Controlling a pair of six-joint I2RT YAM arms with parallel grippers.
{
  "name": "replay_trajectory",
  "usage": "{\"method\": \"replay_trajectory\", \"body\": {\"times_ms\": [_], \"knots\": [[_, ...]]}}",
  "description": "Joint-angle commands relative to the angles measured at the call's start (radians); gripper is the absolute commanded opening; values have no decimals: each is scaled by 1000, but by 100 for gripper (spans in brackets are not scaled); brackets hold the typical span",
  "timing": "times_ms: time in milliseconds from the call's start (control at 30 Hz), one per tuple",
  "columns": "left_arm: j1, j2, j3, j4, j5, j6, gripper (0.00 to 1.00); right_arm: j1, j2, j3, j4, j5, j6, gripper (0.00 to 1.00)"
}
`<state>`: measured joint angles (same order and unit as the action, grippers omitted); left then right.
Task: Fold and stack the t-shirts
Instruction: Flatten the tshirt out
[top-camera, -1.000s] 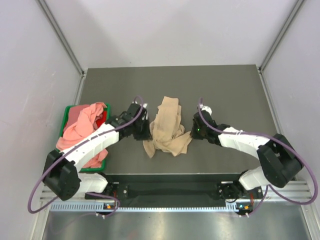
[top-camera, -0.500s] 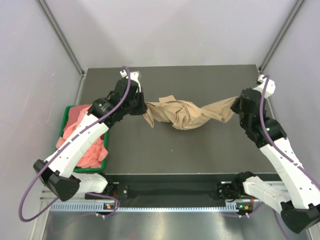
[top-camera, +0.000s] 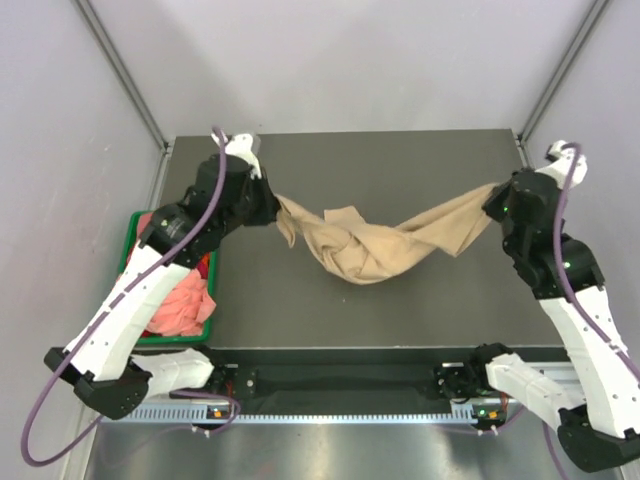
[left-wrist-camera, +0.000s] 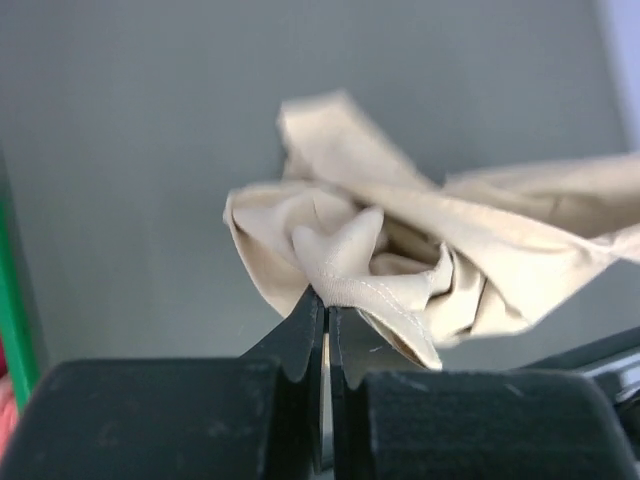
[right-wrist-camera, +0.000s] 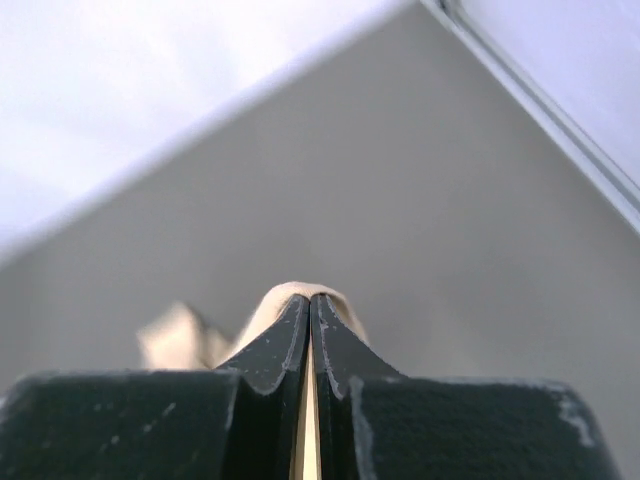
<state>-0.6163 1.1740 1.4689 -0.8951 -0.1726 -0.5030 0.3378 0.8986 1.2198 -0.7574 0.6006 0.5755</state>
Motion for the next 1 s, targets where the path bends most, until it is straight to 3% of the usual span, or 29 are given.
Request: {"method": "replay_trajectory", "body": {"times_ms": [0,133,200,267,333,467,633,767,967], "knots": [[0,48,126,88,-13,46,0,-14,-9,89,211,-25,-49,0],[79,189,155,256,10,14,0,-19,112,63,470,81,-176,0],[177,290,180,317,155,-60,0,-63,227,145,492,76,-189,0],[204,343,264,353,133,-77,0,-91,298,219,521,12,-229,0],[239,384,329,370,88,-71,0,-138,391,361,501,-51,-241,0],[299,388,447,375,203,-86,0,-216,488,608,330,-61,-244,0],[297,248,334,422,479,-103,0,-250,401,655,270,-67,-243,0],[297,115,237,459,622,-190,0,-260,289,653,228,-79,-197,0],[297,-59,199,377,665,-304,0,-260,74,607,156,-154,-105,0]]}}
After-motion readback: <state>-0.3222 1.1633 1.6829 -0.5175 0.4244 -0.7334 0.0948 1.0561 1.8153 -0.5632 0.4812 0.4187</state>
